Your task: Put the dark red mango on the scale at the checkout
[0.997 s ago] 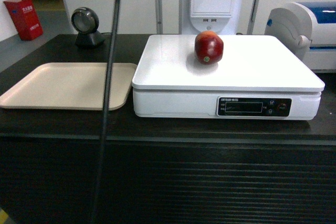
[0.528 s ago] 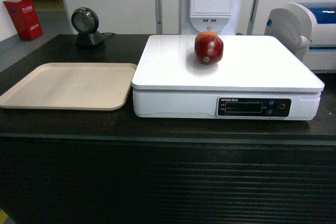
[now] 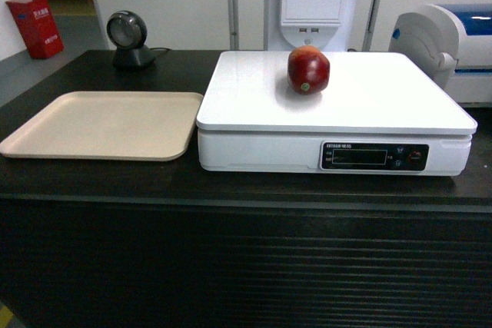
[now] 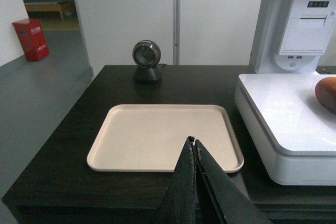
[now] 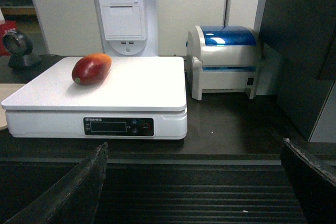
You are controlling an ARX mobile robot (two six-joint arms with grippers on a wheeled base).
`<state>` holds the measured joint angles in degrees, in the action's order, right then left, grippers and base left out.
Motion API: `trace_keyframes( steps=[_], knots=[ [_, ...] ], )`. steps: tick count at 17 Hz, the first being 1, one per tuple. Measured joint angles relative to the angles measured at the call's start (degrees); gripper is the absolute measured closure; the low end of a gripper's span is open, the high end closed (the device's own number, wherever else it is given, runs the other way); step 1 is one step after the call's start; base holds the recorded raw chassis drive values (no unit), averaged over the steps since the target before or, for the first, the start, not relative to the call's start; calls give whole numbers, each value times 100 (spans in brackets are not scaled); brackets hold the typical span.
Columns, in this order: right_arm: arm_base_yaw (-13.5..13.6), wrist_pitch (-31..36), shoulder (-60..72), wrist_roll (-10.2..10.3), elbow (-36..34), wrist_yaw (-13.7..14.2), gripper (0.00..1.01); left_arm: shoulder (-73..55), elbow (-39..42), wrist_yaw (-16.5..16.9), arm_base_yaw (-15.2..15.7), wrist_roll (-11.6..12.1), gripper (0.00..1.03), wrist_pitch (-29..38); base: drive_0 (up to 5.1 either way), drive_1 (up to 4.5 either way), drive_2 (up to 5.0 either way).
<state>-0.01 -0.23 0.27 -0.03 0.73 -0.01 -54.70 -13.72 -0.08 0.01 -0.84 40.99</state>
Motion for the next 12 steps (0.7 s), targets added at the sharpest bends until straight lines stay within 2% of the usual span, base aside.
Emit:
trace_keyframes(
  steps=[4, 11, 12],
  knots=[
    [0, 0, 0, 0, 0, 0, 3, 769, 564, 4, -2, 2, 101, -234, 0, 0, 0],
    [0, 0, 0, 0, 0, 2, 3, 2190, 1097, 4, -2, 2, 101, -1143, 0, 0, 0],
    [0, 0, 0, 0, 0, 2, 3, 2251, 1266, 4, -2, 2, 101, -833, 0, 0, 0]
  ],
)
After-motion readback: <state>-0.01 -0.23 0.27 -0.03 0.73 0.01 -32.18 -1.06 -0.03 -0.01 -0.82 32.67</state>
